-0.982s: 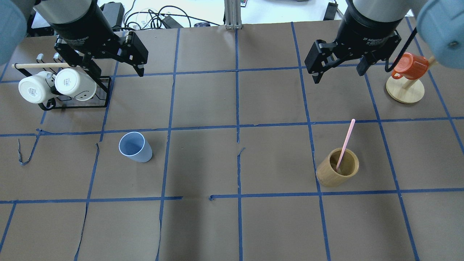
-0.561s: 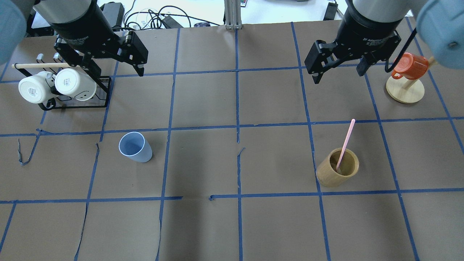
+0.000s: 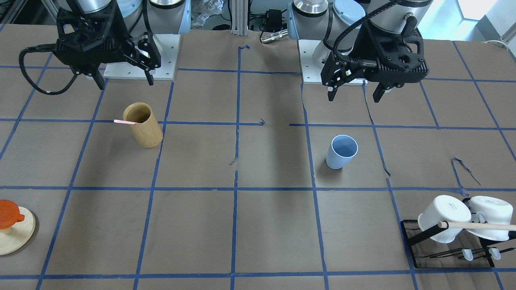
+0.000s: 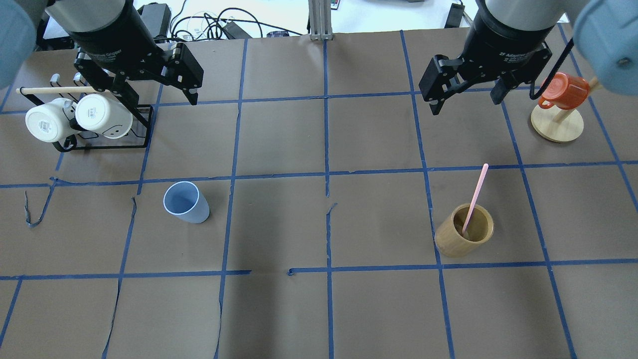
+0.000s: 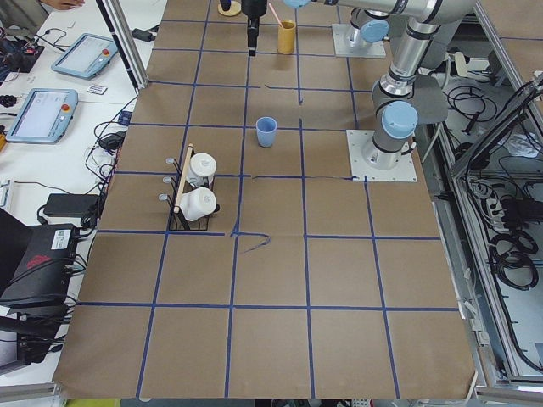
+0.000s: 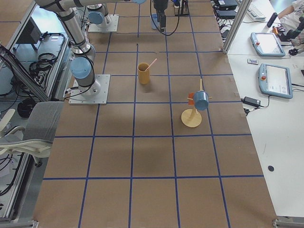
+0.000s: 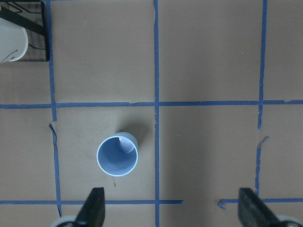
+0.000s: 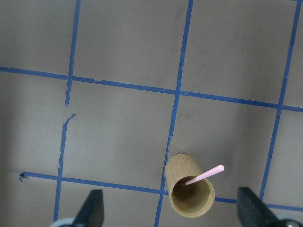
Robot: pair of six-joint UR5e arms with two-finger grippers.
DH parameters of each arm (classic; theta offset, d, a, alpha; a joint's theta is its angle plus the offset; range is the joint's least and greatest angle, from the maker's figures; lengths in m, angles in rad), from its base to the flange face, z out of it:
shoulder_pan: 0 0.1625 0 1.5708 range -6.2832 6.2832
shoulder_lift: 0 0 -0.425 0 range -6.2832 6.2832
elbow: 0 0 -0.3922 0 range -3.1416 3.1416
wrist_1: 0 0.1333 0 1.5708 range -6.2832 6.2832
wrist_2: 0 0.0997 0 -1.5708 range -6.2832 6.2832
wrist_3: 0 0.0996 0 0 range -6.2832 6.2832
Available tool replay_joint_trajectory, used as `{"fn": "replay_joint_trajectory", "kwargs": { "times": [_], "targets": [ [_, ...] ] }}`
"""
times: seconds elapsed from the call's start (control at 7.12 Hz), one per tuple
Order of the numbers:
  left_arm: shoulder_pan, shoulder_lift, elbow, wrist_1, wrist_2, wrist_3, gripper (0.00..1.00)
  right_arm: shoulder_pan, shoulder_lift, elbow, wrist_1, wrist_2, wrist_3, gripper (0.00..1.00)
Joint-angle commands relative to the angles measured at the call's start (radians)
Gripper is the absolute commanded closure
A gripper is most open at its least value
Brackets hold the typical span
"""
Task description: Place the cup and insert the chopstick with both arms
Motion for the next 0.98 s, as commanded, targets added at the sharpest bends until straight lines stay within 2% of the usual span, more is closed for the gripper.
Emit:
{"fn": "replay_joint_trajectory", "kwargs": {
  "times": [0.0,0.84],
  "targets": [
    [0.0,-0.001,-0.001,0.0,-0.001,0.0,0.0,0.0,-0.003,0.003,0.005,0.0,0.011,0.0],
    [0.0,0.001,-0.002,0.0,0.001,0.0,0.0,0.0,-0.003,0.008,-0.004,0.0,0.009,0.0]
  ]
}}
